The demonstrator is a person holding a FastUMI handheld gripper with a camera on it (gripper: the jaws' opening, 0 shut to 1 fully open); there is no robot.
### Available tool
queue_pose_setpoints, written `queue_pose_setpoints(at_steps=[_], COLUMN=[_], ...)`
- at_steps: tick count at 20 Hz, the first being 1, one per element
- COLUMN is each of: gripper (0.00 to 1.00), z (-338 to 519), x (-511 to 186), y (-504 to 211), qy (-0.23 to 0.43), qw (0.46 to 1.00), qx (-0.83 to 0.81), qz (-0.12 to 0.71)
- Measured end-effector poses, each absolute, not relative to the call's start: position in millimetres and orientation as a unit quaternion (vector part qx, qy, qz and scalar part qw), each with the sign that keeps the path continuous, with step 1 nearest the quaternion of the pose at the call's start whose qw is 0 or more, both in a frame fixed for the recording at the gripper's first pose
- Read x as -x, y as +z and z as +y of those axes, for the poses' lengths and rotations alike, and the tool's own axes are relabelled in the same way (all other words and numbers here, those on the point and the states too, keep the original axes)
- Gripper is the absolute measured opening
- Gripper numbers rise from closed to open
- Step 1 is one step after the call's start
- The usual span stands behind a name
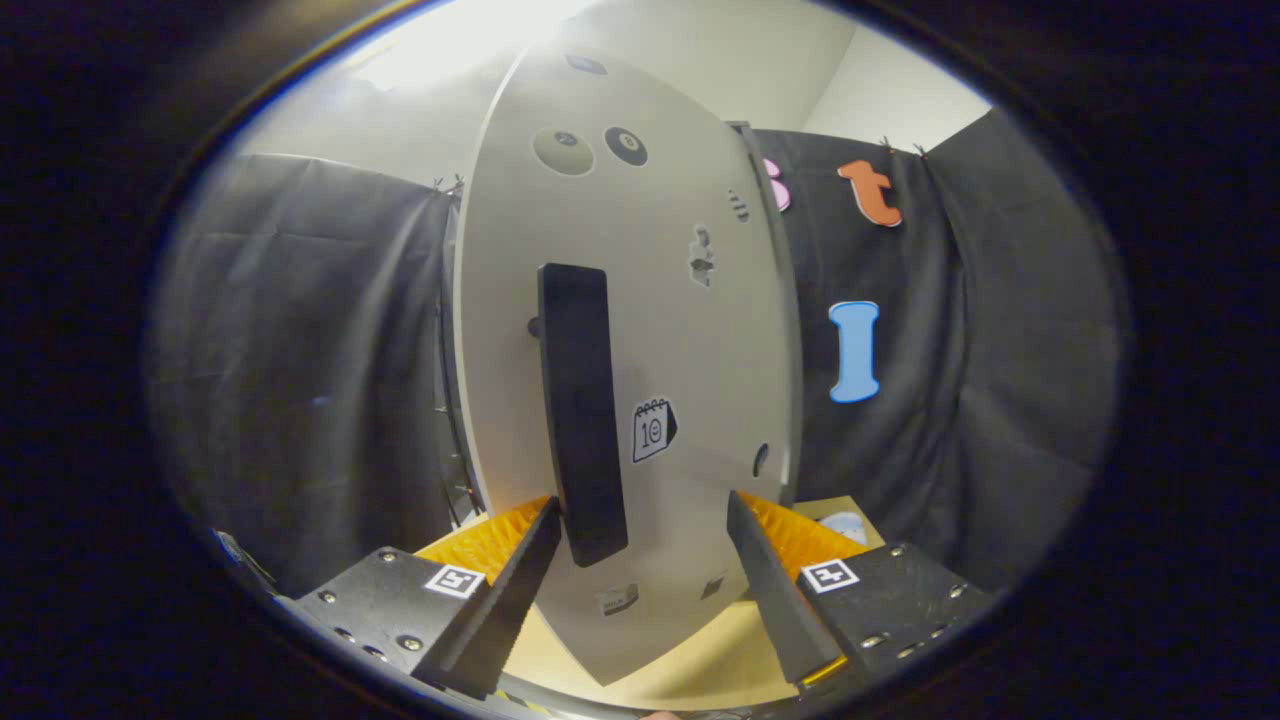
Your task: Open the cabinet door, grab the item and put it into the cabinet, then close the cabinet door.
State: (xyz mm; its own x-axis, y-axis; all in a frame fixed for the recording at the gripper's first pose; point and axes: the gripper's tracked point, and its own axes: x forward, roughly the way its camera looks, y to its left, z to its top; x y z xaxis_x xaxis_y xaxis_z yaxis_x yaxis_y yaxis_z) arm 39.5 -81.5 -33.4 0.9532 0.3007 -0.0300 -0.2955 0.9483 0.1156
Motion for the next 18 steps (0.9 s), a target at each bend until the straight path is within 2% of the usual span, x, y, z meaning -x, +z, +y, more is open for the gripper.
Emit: queue_pose_setpoints(at_steps=[10,18], gripper=[0.99,0.98], z=[39,76], x=[-140,-200], y=[-29,-23], qy=[0.159,0.138], qw=[0.987,0.990], qx=[-0.014,0.007], qz=[0.000,-0.014])
